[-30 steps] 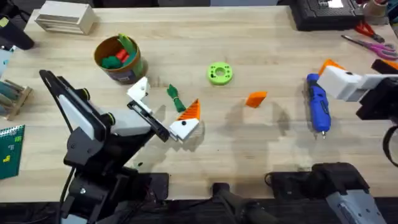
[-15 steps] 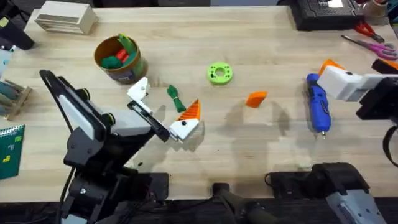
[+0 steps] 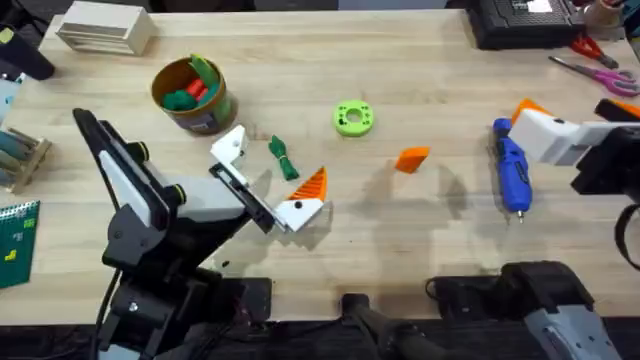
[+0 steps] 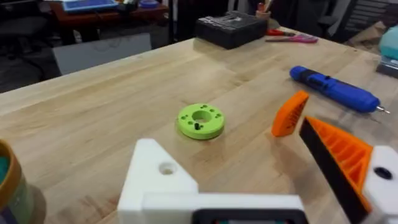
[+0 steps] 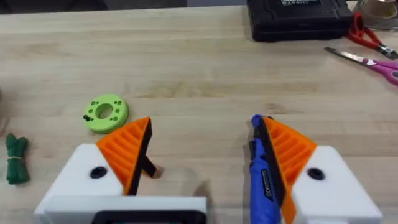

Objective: Pick up the gripper from the table and insert it into the empty holder that is missing its gripper. Then pick up a screw, insert it into the mounting hole, and use the screwdriver to tighten it. Finally, clean up the table by picking up the vegetable and placing it into the bucket.

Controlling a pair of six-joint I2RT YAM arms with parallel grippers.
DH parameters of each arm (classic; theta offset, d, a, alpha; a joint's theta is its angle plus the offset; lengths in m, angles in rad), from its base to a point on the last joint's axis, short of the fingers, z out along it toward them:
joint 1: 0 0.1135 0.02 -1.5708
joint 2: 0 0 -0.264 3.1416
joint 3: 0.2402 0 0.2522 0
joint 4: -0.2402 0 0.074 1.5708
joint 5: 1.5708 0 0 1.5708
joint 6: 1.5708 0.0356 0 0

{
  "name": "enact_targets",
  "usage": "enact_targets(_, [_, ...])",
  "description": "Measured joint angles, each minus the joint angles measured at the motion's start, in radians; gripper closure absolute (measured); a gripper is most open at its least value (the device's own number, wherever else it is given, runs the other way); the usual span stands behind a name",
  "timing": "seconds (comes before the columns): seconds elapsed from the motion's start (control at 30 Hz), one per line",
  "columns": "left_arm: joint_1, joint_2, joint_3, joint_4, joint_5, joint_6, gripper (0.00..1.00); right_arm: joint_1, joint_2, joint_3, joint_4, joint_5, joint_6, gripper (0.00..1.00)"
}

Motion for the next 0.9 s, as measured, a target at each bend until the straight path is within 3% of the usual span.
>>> enact_targets(0.03, [0.0, 0.0, 0.0, 0.0, 0.039, 0.0, 0.014, 0.0, 0.009, 0.0, 0.029, -0.002, 0.0, 0.013])
enact_targets(0.17, [0.0, 0.0, 0.0, 0.0, 0.082, 0.0, 0.014, 0.0, 0.073, 0.0, 0.031, -0.044, -0.001, 0.013])
enact_targets(0.2, [0.0, 0.0, 0.0, -0.001, 0.098, 0.0, 0.014, 0.005, 0.164, 0.002, 0.015, -0.1, -0.007, 0.013])
enact_targets(0.27, [0.0, 0.0, 0.0, -0.001, 0.105, 0.0, 0.014, 0.064, 0.309, 0.037, -0.066, -0.149, -0.067, 0.012])
enact_targets(0.53, [0.0, 0.0, 0.0, -0.001, 0.109, 0.0, 0.013, 0.262, 0.54, 0.143, -0.183, -0.175, -0.266, 0.012])
enact_targets(0.9, [0.0, 0.0, 0.0, -0.001, 0.111, 0.0, 0.014, 0.277, 0.773, 0.144, -0.179, -0.13, -0.379, 0.012])
